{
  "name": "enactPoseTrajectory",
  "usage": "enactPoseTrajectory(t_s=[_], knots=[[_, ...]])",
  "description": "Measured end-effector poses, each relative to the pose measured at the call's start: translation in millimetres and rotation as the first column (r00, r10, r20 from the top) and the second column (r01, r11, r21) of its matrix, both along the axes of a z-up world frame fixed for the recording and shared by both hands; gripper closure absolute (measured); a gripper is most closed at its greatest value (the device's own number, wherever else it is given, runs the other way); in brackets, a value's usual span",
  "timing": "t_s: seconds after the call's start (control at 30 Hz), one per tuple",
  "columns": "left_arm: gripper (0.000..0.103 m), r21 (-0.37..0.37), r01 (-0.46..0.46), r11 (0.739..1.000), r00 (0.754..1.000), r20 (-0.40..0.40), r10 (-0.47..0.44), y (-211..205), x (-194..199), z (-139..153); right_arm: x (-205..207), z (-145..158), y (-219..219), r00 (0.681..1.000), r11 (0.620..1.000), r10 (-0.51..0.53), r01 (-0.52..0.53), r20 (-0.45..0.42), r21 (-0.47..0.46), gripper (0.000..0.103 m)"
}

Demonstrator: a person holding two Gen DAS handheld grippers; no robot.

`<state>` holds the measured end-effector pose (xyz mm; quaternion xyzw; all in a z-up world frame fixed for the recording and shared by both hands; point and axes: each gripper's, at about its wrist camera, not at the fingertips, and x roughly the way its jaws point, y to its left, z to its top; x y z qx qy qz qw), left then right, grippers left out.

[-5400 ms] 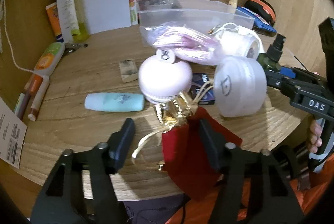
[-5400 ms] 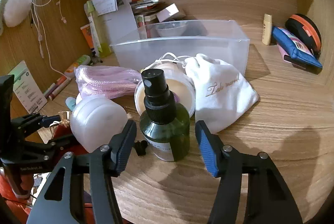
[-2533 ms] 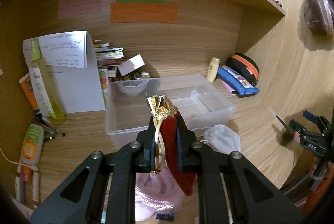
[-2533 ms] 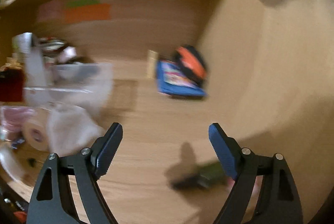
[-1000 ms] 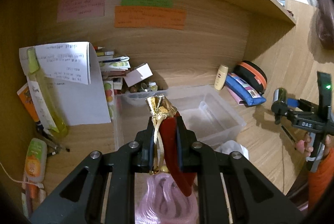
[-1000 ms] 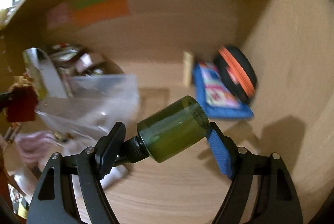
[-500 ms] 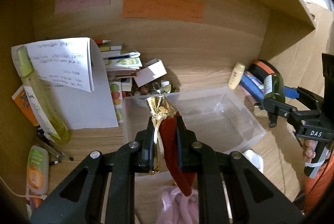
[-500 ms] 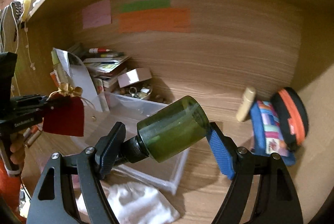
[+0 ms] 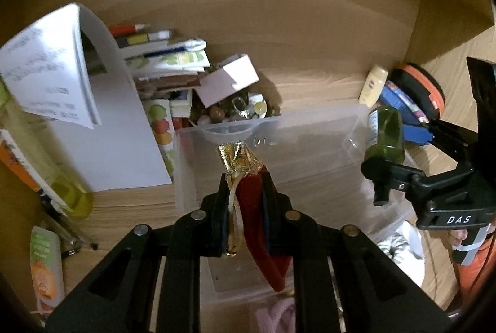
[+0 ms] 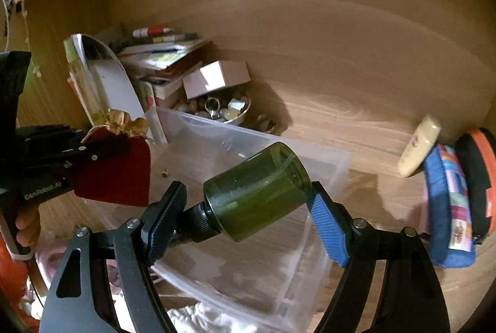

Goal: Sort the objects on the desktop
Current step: 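Carry the bottle and pouch with both grippers over the clear plastic box, then open the left gripper dropping the pouch while the right releases the bottle into the box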

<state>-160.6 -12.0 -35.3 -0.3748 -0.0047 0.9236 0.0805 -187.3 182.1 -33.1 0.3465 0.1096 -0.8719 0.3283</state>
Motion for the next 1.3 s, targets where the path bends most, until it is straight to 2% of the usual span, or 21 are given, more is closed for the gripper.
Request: enactPoseTrajectory(t_s=[0.27,0.63,0.83,1.03,1.2,1.3], knots=[[0.088,0.003,0.027,1.000,0.999,0.042,-0.027,3,-12,-14,-12,-19,-19,0.997,0.995,0.056,-0.060,0.050,0.074,0.026],[0.087,0.004,0.047,0.999,0.996,0.081,-0.048,5,-19,-25,-4,-30,-36,0.998,0.989,0.065,-0.065,0.005,0.133,0.026],[0.072,-0.006,0.046,0.999,0.995,0.090,-0.045,5,-20,-26,-1,-32,-37,0.998,0.988,0.069,-0.069,0.008,0.135,0.026],[0.050,-0.046,0.032,0.998,0.998,0.053,-0.029,7,-15,-21,0,-31,-37,0.998,0.990,0.056,-0.054,-0.006,0.130,0.026],[0.046,-0.068,0.019,0.998,1.000,0.020,-0.017,9,-12,-16,1,-28,-36,0.999,0.991,0.050,-0.048,-0.017,0.128,0.026],[0.039,-0.068,0.009,0.998,1.000,-0.001,-0.009,7,-9,-10,4,-22,-35,0.998,0.991,0.039,-0.033,-0.044,0.127,0.022]])
